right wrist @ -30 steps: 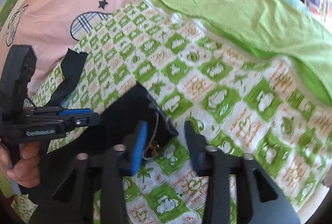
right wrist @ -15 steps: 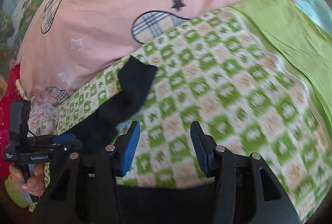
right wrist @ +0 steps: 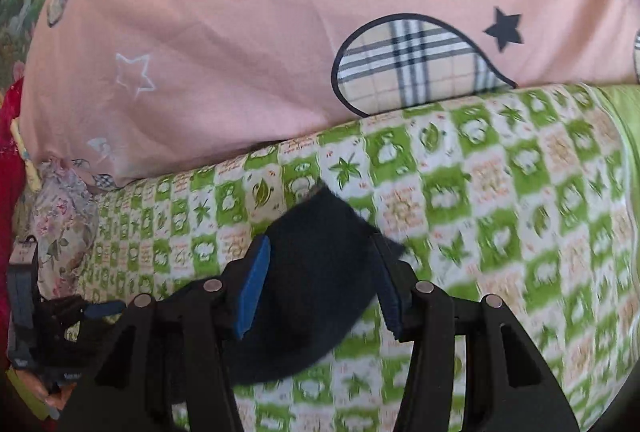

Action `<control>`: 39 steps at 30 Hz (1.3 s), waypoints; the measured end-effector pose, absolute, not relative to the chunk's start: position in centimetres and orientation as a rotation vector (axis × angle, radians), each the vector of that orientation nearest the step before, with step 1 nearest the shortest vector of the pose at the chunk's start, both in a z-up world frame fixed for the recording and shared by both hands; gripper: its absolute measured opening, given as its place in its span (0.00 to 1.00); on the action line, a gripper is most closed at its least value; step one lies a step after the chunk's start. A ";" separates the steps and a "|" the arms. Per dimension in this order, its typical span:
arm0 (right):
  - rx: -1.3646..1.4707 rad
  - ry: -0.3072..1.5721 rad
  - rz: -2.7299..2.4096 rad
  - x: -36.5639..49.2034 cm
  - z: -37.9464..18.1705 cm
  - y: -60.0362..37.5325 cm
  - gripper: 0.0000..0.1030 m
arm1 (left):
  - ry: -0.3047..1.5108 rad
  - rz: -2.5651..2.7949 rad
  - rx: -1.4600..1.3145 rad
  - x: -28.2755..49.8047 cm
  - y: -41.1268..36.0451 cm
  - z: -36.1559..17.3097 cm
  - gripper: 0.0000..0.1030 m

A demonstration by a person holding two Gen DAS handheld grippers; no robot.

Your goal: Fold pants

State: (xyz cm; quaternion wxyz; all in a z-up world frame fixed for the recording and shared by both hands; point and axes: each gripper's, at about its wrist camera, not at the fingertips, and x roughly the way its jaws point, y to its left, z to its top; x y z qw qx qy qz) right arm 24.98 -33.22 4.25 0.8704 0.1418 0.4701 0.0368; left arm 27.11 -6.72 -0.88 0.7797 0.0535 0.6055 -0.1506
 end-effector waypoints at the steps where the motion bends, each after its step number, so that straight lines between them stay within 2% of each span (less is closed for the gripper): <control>1: 0.295 1.007 0.087 26.1 3.6 -33.0 0.50 | 1.330 -0.335 0.101 27.6 -6.6 -1.5 0.68; 7: 0.256 1.058 0.114 29.7 1.8 -32.5 0.48 | 1.402 -0.326 0.074 29.6 -5.8 -4.3 0.67; 8: 0.256 1.057 0.124 29.9 1.7 -32.6 0.42 | 1.414 -0.338 0.074 29.8 -5.8 -4.7 0.60; 9: 0.250 1.056 0.124 30.0 1.7 -32.7 0.20 | 1.423 -0.343 0.078 29.9 -5.9 -4.9 0.38; 10: 0.254 1.052 0.124 29.8 1.9 -33.1 0.06 | 1.435 -0.357 0.083 29.8 -6.0 -5.1 0.22; 11: 0.267 1.042 0.131 29.6 2.1 -33.4 0.06 | 1.445 -0.377 0.083 29.7 -6.1 -5.2 0.06; 12: 0.279 1.024 0.140 29.2 2.5 -33.8 0.06 | 1.436 -0.389 0.090 29.4 -6.2 -5.0 0.08; 15: 0.304 0.982 0.136 27.3 3.8 -35.5 0.05 | 1.363 -0.411 0.159 27.9 -6.8 -3.5 0.05; 26: 0.463 0.892 0.069 15.7 6.3 -43.6 0.05 | 1.203 -0.537 0.170 18.7 -8.1 2.7 0.03; 39: 0.523 0.870 -0.020 2.1 5.6 -45.0 0.04 | 1.167 -0.637 0.323 7.7 -10.8 1.5 0.03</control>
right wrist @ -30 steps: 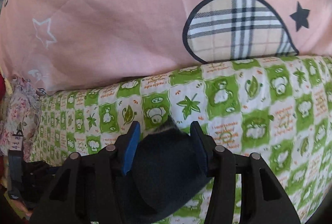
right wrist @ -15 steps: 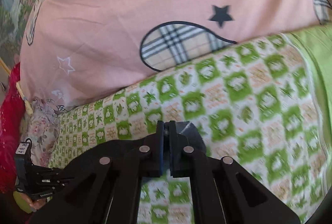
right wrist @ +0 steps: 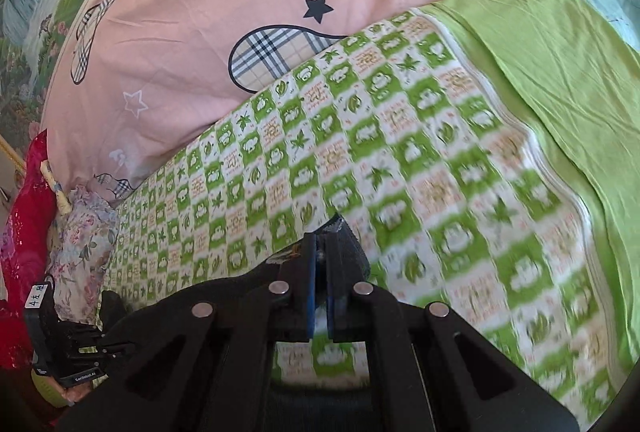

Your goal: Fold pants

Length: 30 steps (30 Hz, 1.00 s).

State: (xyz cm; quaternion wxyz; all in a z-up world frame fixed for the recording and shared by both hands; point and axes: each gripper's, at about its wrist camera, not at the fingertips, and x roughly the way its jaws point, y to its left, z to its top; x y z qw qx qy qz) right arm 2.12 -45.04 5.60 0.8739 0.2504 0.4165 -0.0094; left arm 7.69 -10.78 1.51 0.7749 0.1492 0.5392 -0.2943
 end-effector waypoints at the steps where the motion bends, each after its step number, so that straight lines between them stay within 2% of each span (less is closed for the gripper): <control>1: 0.526 0.864 -0.026 1.1 5.6 -45.0 0.04 | 1.165 -0.644 0.331 7.1 -10.9 1.5 0.03; 17: 0.556 0.866 -0.170 -8.7 3.6 -44.4 0.04 | 1.103 -0.677 0.492 0.8 -13.7 -1.4 0.05; 20: 0.534 0.922 -0.205 -9.2 2.3 -44.0 0.04 | 1.136 -0.682 0.503 0.1 -14.0 -2.7 0.09; 23: 0.505 0.963 -0.275 -9.7 1.7 -43.8 0.06 | 1.202 -0.685 0.493 -0.3 -13.9 -4.1 0.19; 24: 0.502 0.969 -0.291 -9.8 1.7 -43.7 0.11 | 1.213 -0.684 0.492 -0.4 -13.8 -4.3 0.21; 26: 0.508 0.961 -0.308 -10.4 2.2 -43.5 0.37 | 1.203 -0.678 0.484 -1.1 -13.5 -3.9 0.25; 27: 0.508 0.943 -0.310 -10.7 2.6 -43.3 0.57 | 1.205 -0.682 0.473 -1.3 -13.2 -3.7 0.31; 28: 0.500 0.917 -0.318 -11.1 3.2 -43.0 0.63 | 1.206 -0.681 0.462 -1.5 -12.9 -3.4 0.34; 30: 0.501 0.884 -0.307 -11.6 4.3 -42.4 0.63 | 1.208 -0.660 0.436 -1.6 -12.0 -2.8 0.43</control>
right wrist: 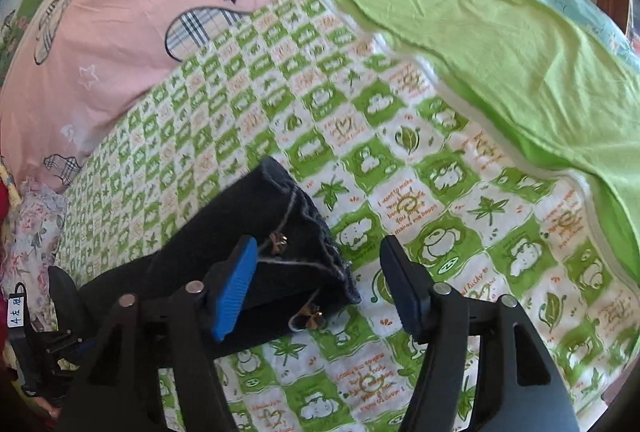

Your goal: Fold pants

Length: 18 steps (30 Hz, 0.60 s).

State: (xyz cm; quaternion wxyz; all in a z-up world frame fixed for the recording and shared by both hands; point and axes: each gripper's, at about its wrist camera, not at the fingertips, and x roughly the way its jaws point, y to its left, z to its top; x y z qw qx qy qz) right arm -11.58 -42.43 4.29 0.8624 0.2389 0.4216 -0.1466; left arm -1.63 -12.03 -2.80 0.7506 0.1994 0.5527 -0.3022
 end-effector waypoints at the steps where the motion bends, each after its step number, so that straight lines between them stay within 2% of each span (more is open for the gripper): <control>1: 0.508 0.876 -0.299 -11.6 4.6 -42.1 0.63 | 1.212 -0.650 0.412 -1.6 -11.5 -2.4 0.43; 5: 0.509 0.862 -0.240 -11.3 5.3 -39.6 0.63 | 1.245 -0.602 0.327 -1.0 -9.3 -1.2 0.47; 8: 0.512 0.869 -0.172 -10.5 5.1 -37.1 0.63 | 1.274 -0.530 0.265 0.0 -7.4 -0.4 0.55; 18: 0.431 0.954 0.161 -6.4 4.1 -27.7 0.63 | 1.425 -0.245 -0.106 6.1 2.1 1.8 0.55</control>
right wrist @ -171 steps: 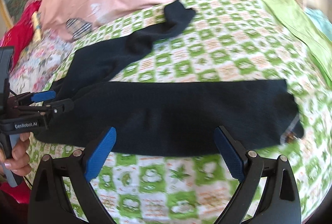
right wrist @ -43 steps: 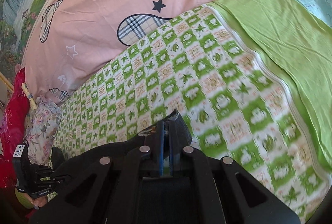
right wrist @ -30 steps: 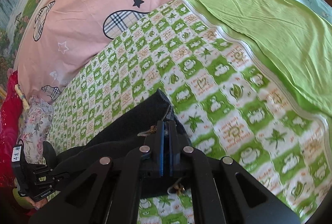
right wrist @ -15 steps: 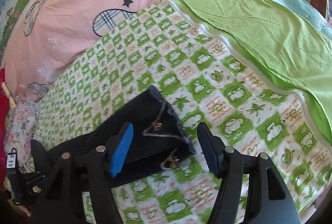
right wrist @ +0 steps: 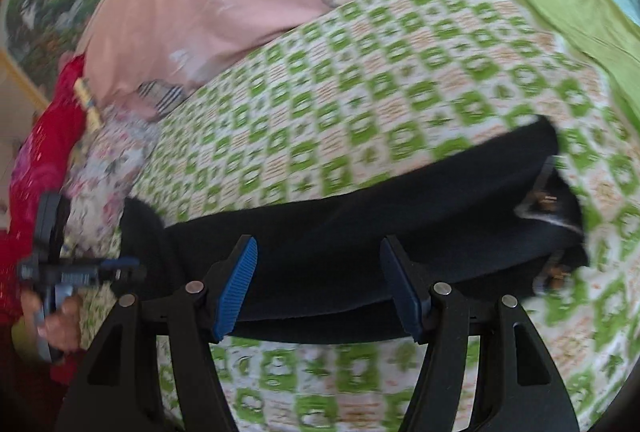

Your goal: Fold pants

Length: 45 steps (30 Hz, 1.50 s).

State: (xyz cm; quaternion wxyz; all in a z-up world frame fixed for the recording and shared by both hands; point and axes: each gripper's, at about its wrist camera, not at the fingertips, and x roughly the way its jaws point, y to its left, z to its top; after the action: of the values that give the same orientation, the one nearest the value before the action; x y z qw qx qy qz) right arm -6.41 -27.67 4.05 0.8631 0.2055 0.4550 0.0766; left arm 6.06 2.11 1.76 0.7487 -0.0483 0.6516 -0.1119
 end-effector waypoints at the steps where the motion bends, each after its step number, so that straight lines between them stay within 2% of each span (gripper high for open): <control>1: 0.419 0.962 0.194 -6.1 4.0 -26.8 0.63 | 1.440 -0.218 -0.132 6.7 2.9 1.8 0.55; 8: 0.352 1.024 0.460 -3.2 2.8 -19.2 0.63 | 1.588 -0.050 -0.274 12.5 6.0 1.3 0.56; 14: 0.219 1.076 0.607 -0.8 1.6 -13.0 0.63 | 1.719 0.085 -0.308 16.8 7.3 -1.1 0.56; 19: 0.141 1.128 0.673 0.6 0.0 -9.4 0.63 | 1.759 0.143 -0.265 18.6 7.8 -2.6 0.56; 20: 0.123 1.139 0.678 0.9 -0.5 -8.9 0.62 | 1.766 0.147 -0.265 18.7 7.8 -2.9 0.56; 22: 0.086 1.164 0.691 1.4 -1.4 -7.9 0.49 | 1.773 0.153 -0.271 18.9 7.7 -3.6 0.56; 23: 0.068 1.172 0.696 1.5 -1.8 -7.5 0.44 | 1.773 0.155 -0.274 18.8 7.9 -3.7 0.52; 25: 0.013 1.178 0.677 1.7 -2.3 -6.9 0.16 | 1.753 0.159 -0.265 18.4 8.2 -3.6 0.26; 26: 0.000 1.181 0.673 1.8 -2.3 -6.8 0.12 | 1.739 0.145 -0.264 18.1 8.4 -3.3 0.11; 28: 0.004 1.163 0.687 1.8 -1.8 -6.9 0.07 | 1.693 0.119 -0.262 16.5 9.1 -2.4 0.09; 35: -0.046 1.056 0.807 0.0 1.5 -6.6 0.07 | 1.470 0.046 -0.408 8.5 13.7 2.3 0.05; 45: -0.167 1.098 0.862 -2.3 1.0 -4.9 0.06 | 1.340 0.014 -0.664 -0.7 17.6 1.4 0.04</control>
State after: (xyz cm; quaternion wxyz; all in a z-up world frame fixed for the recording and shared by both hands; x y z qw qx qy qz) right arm -2.34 -4.95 0.96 0.7630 -0.0767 0.5049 0.3962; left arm -0.66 17.60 1.38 0.7332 -0.3020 0.6092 0.0064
